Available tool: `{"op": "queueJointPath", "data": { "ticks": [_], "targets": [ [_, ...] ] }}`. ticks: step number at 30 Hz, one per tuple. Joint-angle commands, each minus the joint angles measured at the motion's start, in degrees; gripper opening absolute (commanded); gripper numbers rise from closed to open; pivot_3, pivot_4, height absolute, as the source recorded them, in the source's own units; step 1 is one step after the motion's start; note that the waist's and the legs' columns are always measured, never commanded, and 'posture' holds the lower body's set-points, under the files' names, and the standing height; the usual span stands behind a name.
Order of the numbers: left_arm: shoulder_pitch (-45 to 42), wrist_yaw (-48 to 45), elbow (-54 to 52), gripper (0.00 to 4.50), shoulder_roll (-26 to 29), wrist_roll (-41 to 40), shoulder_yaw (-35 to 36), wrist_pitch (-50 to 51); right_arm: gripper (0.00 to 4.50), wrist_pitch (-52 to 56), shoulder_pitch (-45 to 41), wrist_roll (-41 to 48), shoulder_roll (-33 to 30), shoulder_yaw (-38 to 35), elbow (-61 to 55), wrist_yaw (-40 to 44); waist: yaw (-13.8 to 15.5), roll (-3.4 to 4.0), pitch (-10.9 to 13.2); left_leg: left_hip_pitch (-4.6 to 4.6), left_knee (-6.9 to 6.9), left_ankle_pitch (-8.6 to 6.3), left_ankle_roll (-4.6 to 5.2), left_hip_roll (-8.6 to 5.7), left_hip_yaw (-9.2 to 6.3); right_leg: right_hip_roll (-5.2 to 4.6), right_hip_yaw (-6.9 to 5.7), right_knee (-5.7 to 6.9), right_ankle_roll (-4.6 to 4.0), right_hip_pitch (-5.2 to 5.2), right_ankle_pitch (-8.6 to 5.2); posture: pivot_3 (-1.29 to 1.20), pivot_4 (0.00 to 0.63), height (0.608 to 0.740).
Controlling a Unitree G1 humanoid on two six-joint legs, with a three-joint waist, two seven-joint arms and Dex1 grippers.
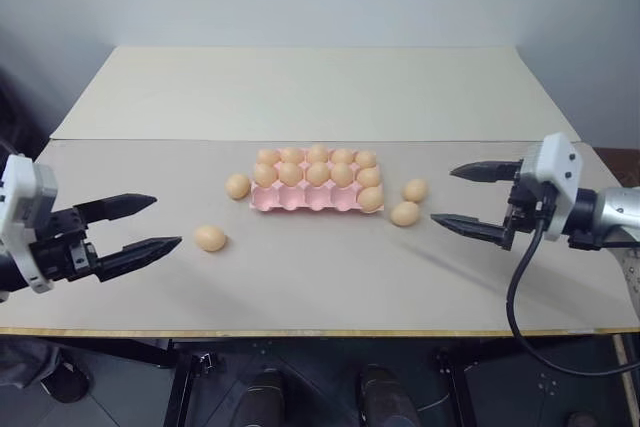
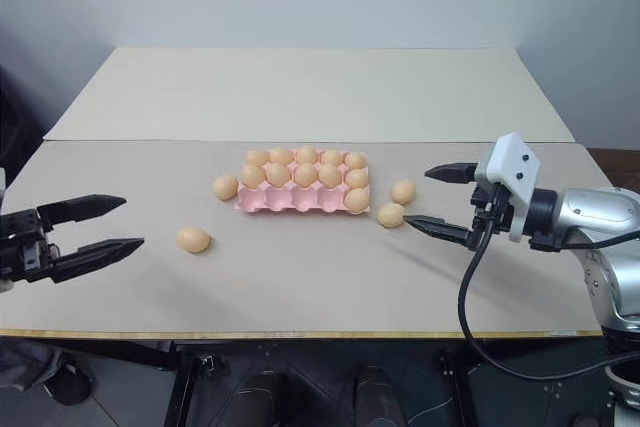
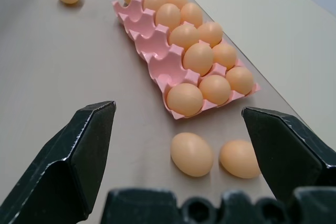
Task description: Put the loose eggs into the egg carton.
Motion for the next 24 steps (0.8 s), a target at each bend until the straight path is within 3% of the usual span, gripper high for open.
{"op": "queueJointPath", "data": {
  "ticks": [1, 5, 12, 24],
  "targets": [
    [-1.85, 0.12, 0.85, 4.48, 1.24, -0.37, -0.24, -0.41, 4.49, 0.02, -0.06, 0.63, -0.95, -1.96, -1.85, -0.09, 0.02, 0.00, 0.00, 0.00, 0.00, 0.00, 0.00, 0.00, 0.00, 0.00, 0.00, 0.00, 0.00, 0.00, 0.00, 0.00, 0.150, 0.740],
    [-3.84, -0.58, 1.97, 4.48, 1.96, -2.41, -0.02, 0.92, 4.49, -0.56, -0.48, -0.44, -0.94, -1.26, -1.03, -0.38, 0.00, 0.00, 0.00, 0.00, 0.00, 0.00, 0.00, 0.00, 0.00, 0.00, 0.00, 0.00, 0.00, 0.00, 0.00, 0.00, 0.150, 0.740],
    [-2.80, -6.44, 3.60, 4.48, 3.99, 1.22, -2.02, -2.55, 4.49, -5.16, -4.18, -6.19, 0.35, 5.18, 2.11, 0.94, -0.20, 0.01, 0.01, 0.03, -0.01, 0.00, 0.00, 0.00, 0.01, 0.02, 0.00, 0.01, 0.00, -0.01, 0.00, 0.00, 0.150, 0.740],
    [-6.14, -6.82, 4.68, 4.48, 3.71, 2.34, -6.58, -3.69, 4.49, -20.11, -13.70, -24.60, 7.63, 21.40, 17.58, -0.10, -0.20, 0.02, 0.01, 0.00, -0.01, 0.00, -0.01, 0.01, 0.01, 0.02, 0.01, 0.02, -0.01, -0.07, 0.01, 0.00, 0.150, 0.740]
  ]
}}
